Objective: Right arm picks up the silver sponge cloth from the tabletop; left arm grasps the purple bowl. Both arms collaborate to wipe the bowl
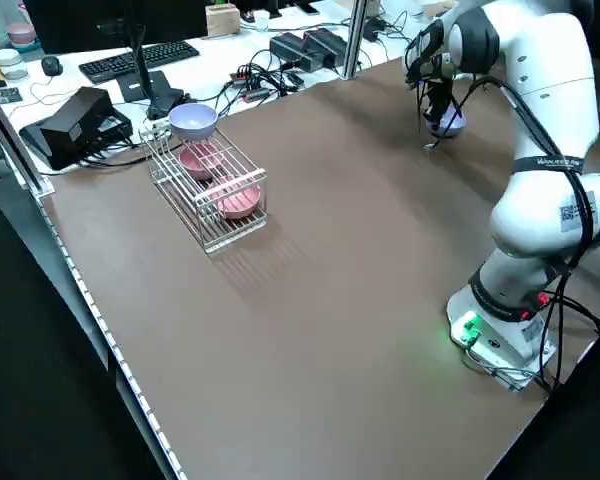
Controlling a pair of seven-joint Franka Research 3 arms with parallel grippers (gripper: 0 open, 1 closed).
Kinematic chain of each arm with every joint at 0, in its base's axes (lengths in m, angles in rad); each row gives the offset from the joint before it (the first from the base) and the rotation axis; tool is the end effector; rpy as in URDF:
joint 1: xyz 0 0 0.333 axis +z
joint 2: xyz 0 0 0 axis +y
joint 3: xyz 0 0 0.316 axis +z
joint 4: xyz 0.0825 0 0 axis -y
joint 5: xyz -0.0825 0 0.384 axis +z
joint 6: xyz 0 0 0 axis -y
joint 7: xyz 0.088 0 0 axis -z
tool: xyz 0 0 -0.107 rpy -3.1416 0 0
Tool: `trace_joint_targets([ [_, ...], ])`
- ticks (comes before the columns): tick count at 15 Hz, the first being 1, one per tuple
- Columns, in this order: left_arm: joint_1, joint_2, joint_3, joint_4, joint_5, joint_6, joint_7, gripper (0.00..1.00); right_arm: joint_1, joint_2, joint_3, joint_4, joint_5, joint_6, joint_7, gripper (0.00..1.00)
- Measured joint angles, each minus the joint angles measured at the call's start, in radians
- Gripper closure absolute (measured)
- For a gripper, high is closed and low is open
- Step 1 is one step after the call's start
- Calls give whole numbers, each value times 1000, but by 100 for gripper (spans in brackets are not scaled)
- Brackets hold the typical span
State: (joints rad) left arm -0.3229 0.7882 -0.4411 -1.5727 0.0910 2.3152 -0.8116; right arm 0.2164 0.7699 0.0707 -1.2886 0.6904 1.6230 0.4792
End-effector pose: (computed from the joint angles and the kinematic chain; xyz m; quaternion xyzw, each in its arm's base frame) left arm 0.5388 -0.4505 0.2122 0.9913 0.0530 -0.0746 0.0941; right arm 0.6600 0.2507 0.2861 -0.8965 0.1809 0.3179 0.2500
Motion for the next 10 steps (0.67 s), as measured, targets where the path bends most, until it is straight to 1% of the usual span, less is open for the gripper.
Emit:
trace_joint_targets([
  [2, 6, -3, 0, 1, 0, -13, 1, 95, -79, -23, 1, 9, -98, -97, -25, 98],
  [5, 37, -29, 1, 4, 6, -84, 16, 95, -183, -39, 1, 10, -239, -204, -144, 98],
  [8, 103, -84, 0, 5, 6, -182, 97, 95, -265, -37, 1, -4, -415, -235, -293, 98],
  [10, 169, -127, -1, 5, 6, -257, 181, 95, -311, -33, 1, -26, -494, -234, -390, 98],
])
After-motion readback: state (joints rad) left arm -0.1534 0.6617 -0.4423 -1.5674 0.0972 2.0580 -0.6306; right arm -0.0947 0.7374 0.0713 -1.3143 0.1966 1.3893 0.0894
